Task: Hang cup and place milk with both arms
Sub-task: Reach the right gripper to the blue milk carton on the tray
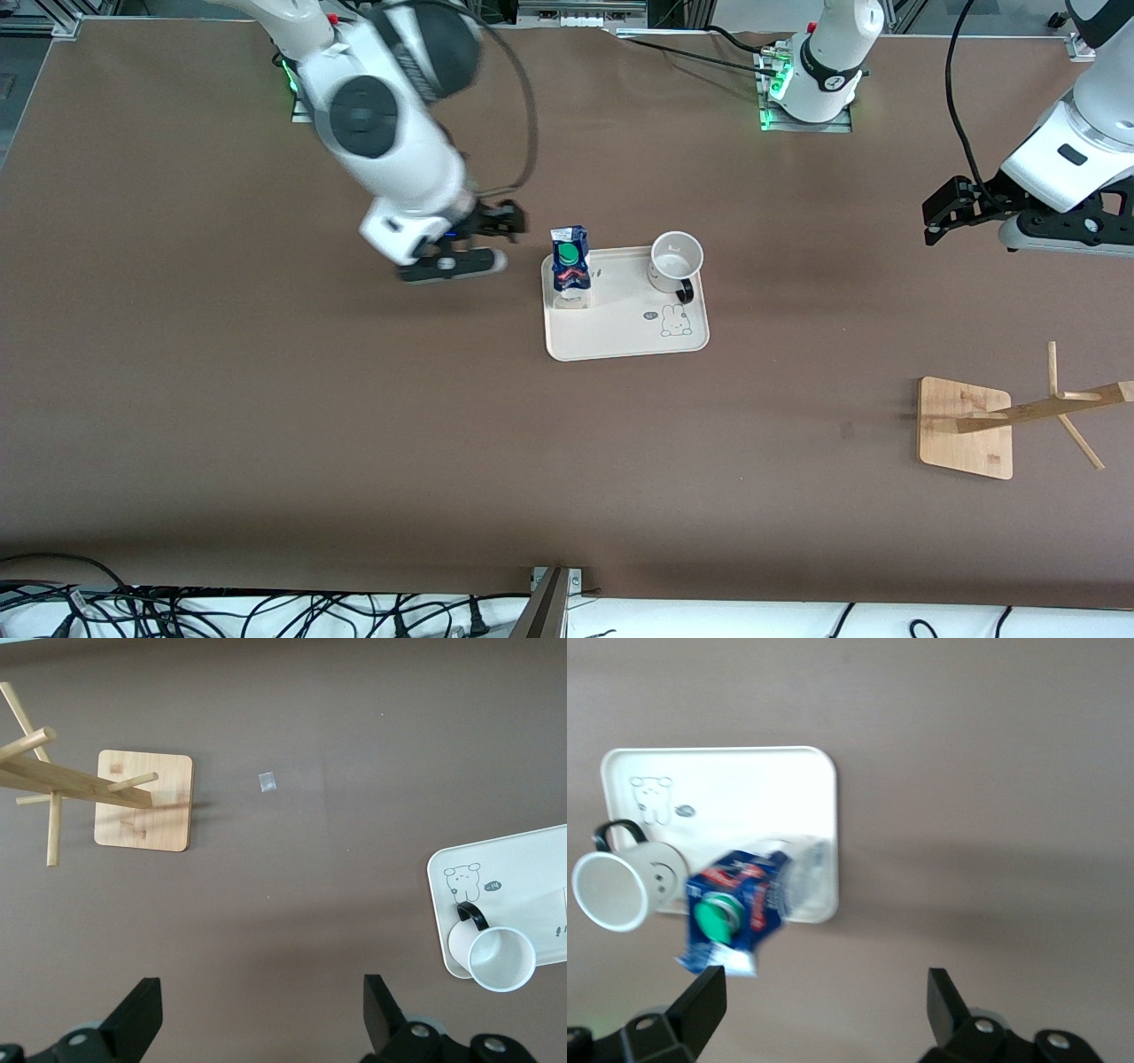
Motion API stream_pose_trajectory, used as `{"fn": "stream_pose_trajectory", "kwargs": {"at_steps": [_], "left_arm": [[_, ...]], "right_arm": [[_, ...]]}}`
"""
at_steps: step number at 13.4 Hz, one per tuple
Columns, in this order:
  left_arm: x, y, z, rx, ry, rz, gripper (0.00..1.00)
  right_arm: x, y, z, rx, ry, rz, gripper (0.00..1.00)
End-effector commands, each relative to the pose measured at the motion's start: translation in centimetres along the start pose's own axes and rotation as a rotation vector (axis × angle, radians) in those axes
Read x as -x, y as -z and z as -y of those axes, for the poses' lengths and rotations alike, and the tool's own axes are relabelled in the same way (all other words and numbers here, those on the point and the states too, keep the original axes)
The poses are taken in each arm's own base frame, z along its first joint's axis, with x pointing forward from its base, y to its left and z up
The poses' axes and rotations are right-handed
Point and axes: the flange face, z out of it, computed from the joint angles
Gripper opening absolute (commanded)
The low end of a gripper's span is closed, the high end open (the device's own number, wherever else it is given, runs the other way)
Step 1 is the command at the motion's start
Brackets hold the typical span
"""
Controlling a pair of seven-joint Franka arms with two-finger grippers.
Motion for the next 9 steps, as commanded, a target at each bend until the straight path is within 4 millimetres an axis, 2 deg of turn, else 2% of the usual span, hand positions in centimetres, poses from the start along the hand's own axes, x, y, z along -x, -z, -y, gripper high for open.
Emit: {"fn": "stream_pose_trajectory", "kwargs": {"at_steps": [1,4,8,9], "left_arm": [[-0.5,0.6,0.1,-0.018,-0.008,0.005,1.00],[-0.5,0.6,0.1,-0.018,-0.008,0.005,1.00],[-0.5,0.6,0.1,-0.018,-0.008,0.005,1.00],[-0.5,0.6,0.1,-0.018,-0.008,0.005,1.00]], "right_arm": [[0.2,-3.7,4.0,-0.038,-0.066,-0.045,1.00],[2.0,-7.1,7.3,0.005,-0.017,-0.081,1.00],[3.2,-11.0,8.7,0.072,0.006,-0.076,1.00],[3.2,-11.5,8.8,0.084,0.013,-0.077,0.97]]}}
